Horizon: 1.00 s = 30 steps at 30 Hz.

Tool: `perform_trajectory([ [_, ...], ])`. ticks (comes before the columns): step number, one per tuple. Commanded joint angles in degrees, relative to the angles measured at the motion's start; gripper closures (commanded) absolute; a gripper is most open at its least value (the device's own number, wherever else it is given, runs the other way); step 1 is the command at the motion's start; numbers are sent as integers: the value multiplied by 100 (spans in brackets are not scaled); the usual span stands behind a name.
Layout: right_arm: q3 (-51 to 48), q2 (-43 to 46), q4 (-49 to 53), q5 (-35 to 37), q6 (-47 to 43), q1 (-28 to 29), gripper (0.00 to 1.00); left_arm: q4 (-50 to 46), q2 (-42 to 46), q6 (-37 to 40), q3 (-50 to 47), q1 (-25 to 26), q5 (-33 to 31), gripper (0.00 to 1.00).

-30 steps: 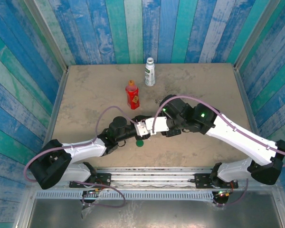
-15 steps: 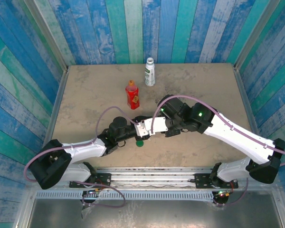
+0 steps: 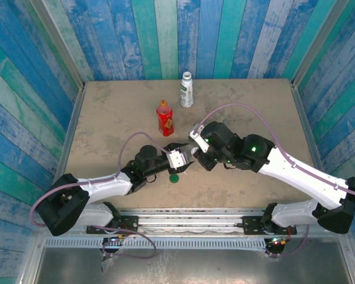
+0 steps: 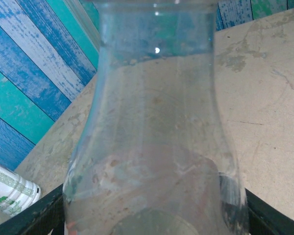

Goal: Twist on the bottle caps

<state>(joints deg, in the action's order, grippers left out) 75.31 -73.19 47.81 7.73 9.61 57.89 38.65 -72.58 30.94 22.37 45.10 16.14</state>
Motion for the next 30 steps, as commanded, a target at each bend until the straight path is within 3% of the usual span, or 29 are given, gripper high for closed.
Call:
perform_trajectory([
  [1,374,-187,200,314,1173,-97,76,123,253,26,2,56,149,30],
  [5,522,52,196,-118,-749,-177,49,-39,218,-119,44,49,94,30],
  [8,310,439,-51,-593,-1758,-418,42,27,234,-456,6,-53,337,30],
  [10,-38,831,-508,-1512,-2420,-623,37,170,251,-821,4,-257,947,30],
  [14,-860,1499,-1886,-2821,-2773,-1146,41,278,270,-1247,189,-548,1858,30],
  [19,-972,1514,-2127,-4526,-3320,-1774,41,197,197,-1428,621,-652,2898,30],
  [25,-938,1331,-2014,-5136,-3745,-1873,44,55,97,-1468,1001,-652,3725,31],
  [30,-922,1194,-2069,-5294,-3769,-1873,50,125,95,-1529,1043,-652,3886,31],
])
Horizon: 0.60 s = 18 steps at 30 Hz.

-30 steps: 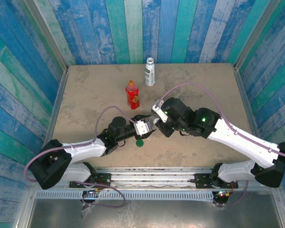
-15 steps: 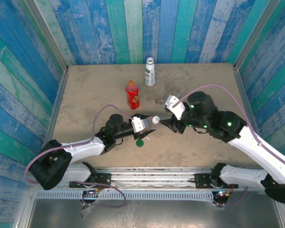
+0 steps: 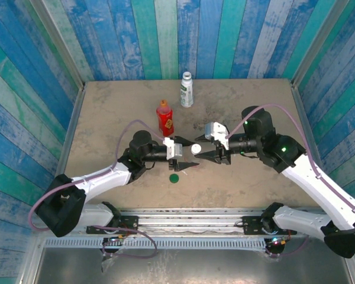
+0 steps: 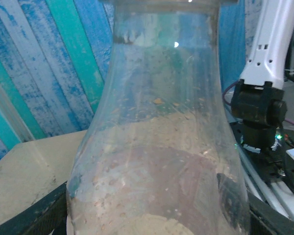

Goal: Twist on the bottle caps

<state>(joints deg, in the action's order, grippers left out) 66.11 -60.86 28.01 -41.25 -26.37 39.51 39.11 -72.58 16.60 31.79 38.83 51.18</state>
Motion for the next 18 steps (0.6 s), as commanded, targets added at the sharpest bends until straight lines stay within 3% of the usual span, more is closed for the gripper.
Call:
perform_trajectory([
  [1,-10,-56,-93,-408,-175,-57,51,88,95,-102,100,-24,397,31],
  [6,7,-136,-91,-449,-155,-42,56,44,95,-87,100,-24,404,32],
  [13,9,-205,-85,-349,-95,-40,76,4,95,-76,111,-24,252,31],
  [16,-24,-189,-249,136,266,-39,82,106,-54,-152,100,-24,-187,31],
  [18,-124,-165,-599,776,819,-39,85,266,-109,-312,93,-25,-833,32],
])
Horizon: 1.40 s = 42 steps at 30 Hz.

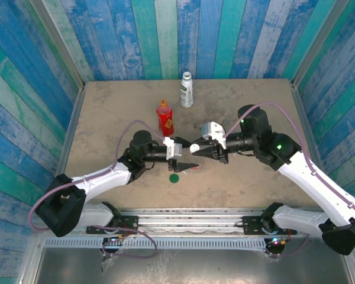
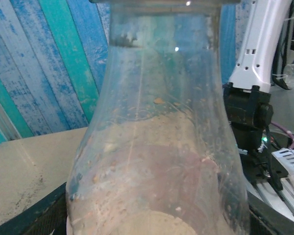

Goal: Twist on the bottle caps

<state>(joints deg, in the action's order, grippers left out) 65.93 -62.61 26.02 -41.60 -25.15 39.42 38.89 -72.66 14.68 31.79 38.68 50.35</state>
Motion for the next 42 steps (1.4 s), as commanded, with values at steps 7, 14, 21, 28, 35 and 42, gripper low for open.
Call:
perform_trajectory([
  [7,-883,220,-1522,3939,2754,281,98,1085,-460,-470,185,303,-2577,34],
  [14,-900,46,-648,6501,4288,642,97,1479,-790,-315,293,854,-4086,34],
  [21,-640,47,-582,5643,3093,628,70,995,-793,-316,327,807,-3736,32],
  [28,-718,855,-641,2834,1255,460,35,1390,-645,-814,-7,129,-1064,33],
  [35,-703,1154,-426,1301,589,286,36,534,-424,-294,205,105,472,33],
  [42,-407,875,-47,837,457,258,43,589,-283,-233,161,105,631,33],
])
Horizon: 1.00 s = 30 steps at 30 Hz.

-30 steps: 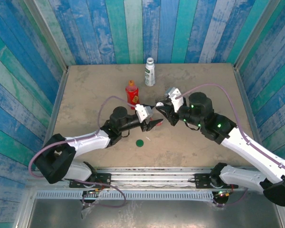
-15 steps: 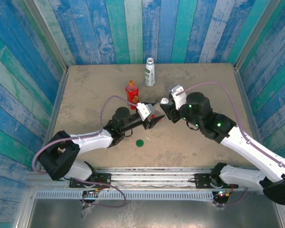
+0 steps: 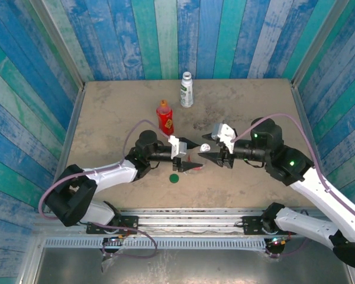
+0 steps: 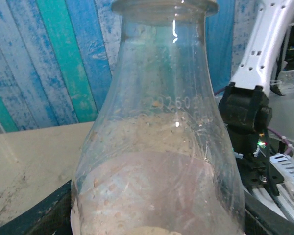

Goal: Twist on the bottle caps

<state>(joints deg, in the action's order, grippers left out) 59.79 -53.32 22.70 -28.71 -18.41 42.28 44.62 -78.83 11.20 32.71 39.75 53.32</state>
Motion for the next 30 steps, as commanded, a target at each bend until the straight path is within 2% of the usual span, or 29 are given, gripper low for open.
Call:
perform_trajectory([
  [1,209,-80,302,-474,-229,-33,44,18,337,111,69,-8,352,33],
  [8,226,-205,297,-622,-163,-60,59,20,389,113,43,-2,383,33],
  [14,176,-217,157,-775,-40,-60,63,7,270,121,73,-3,306,33],
  [18,120,-249,88,-786,17,-55,79,17,251,119,69,-2,260,33],
  [20,73,-275,-1,-694,82,-56,83,23,237,124,69,2,187,32],
  [23,-43,-310,-322,25,543,-60,95,175,209,-19,53,0,-185,33],
  [26,-252,-408,-793,1529,1421,-56,97,722,97,-361,-17,23,-1013,33],
  [30,-453,-571,-1098,2889,2210,-42,98,1823,-362,-931,40,201,-2096,33],
])
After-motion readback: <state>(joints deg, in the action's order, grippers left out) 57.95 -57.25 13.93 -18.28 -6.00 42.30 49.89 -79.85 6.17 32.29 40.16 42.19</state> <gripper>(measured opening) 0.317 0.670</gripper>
